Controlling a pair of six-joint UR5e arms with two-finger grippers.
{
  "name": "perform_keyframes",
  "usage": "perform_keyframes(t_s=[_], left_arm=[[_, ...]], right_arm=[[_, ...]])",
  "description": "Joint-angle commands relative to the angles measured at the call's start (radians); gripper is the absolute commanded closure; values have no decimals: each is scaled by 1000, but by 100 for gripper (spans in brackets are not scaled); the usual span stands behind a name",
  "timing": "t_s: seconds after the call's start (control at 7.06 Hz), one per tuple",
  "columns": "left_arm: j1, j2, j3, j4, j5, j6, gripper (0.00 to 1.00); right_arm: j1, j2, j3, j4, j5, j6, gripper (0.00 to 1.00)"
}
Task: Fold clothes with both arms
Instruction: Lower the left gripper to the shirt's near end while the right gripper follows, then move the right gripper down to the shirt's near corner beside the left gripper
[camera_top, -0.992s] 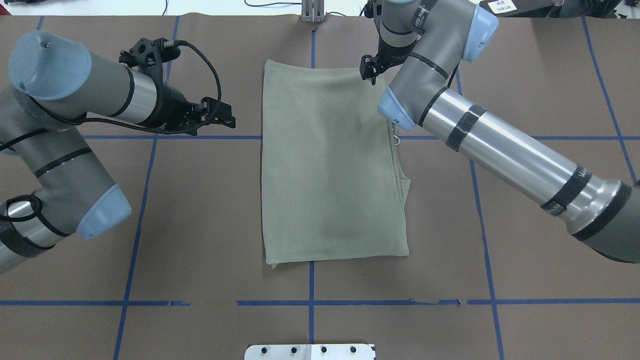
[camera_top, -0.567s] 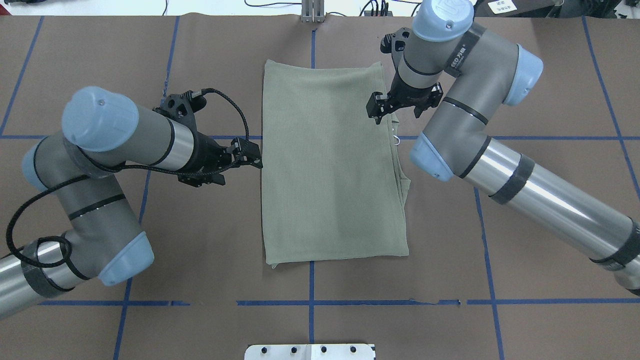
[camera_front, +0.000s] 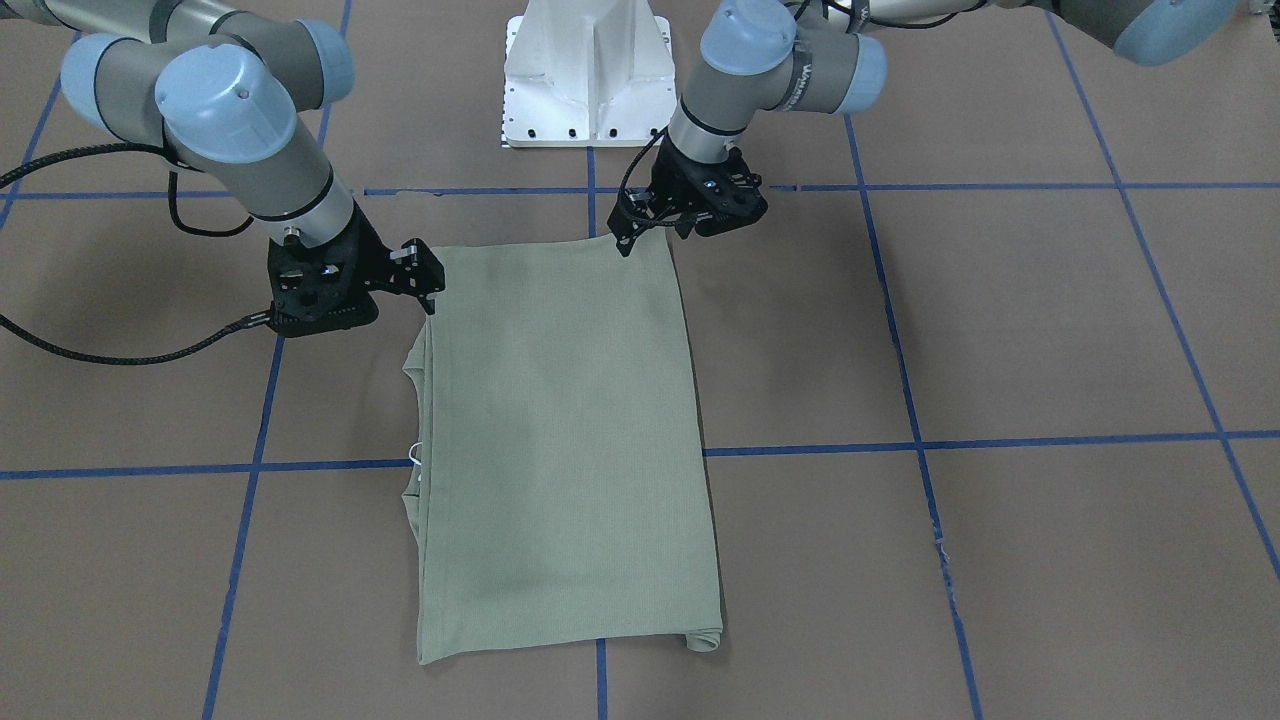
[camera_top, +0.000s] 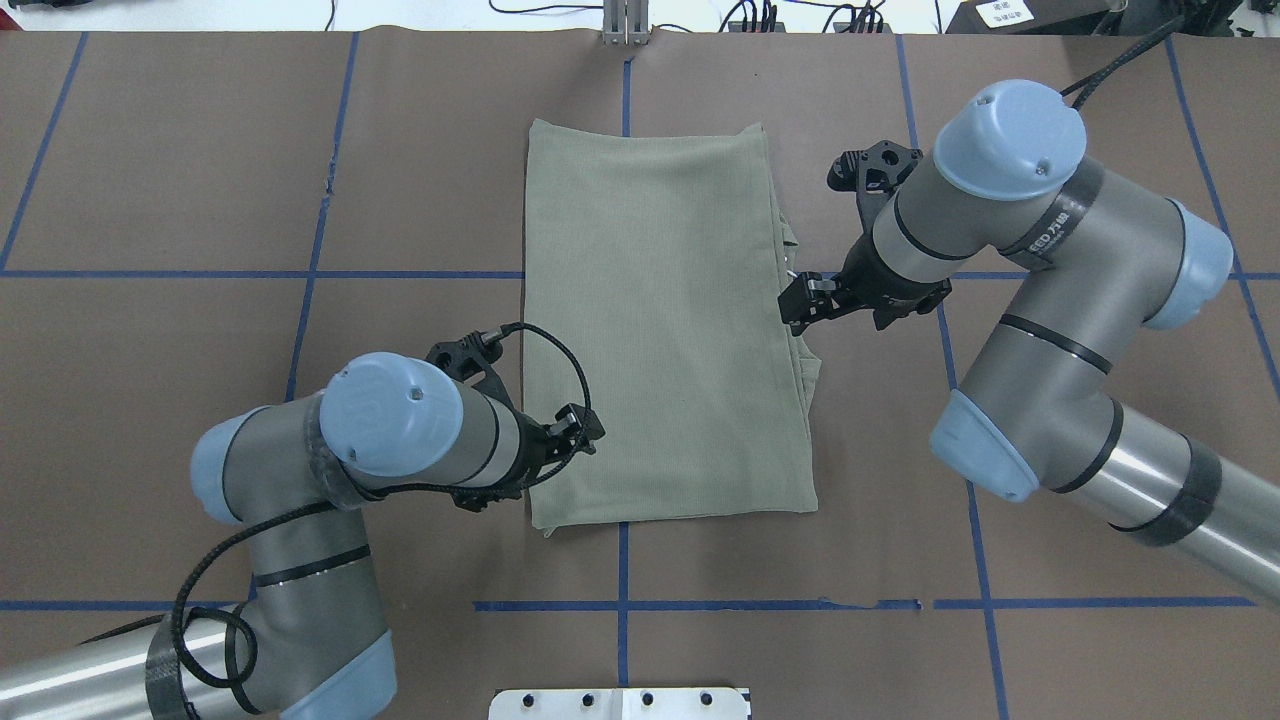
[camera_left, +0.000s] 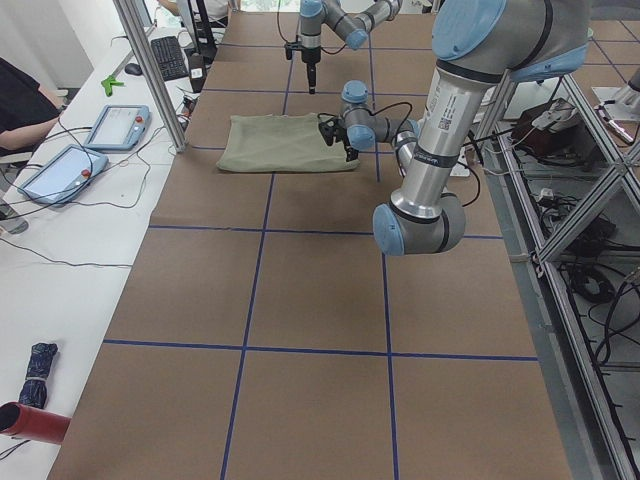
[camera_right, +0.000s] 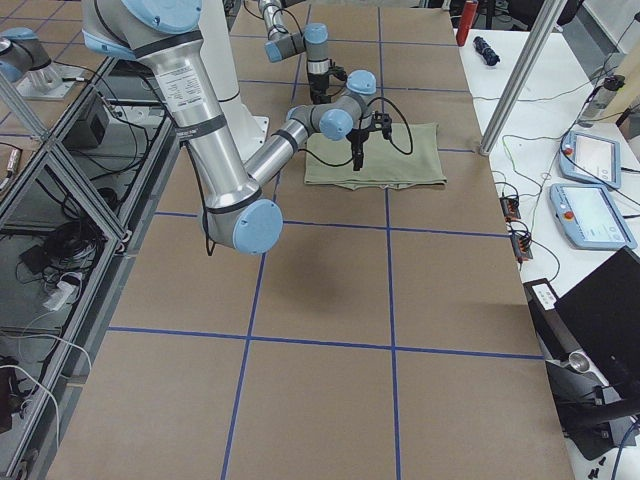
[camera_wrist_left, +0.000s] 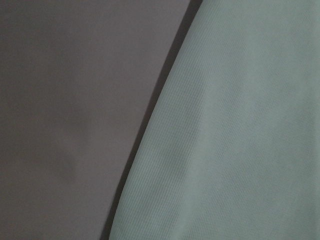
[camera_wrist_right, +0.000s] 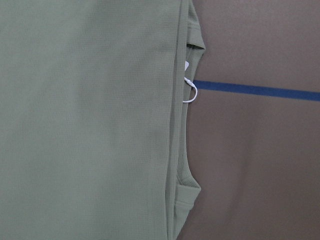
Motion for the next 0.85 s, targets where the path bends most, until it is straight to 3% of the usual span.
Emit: perform_keyframes(t_s=[0.0, 0.28, 0.71], left_arm=[[63, -5, 15, 26, 61, -39, 0], [64, 1, 18, 46, 68, -39, 4], [54, -3, 35, 46, 96, -39, 21]], right_arm=[[-5, -42, 40, 1, 0, 5, 0], [-13, -40, 40, 4, -3, 31, 0], [-21, -42, 39, 6, -9, 39, 0]])
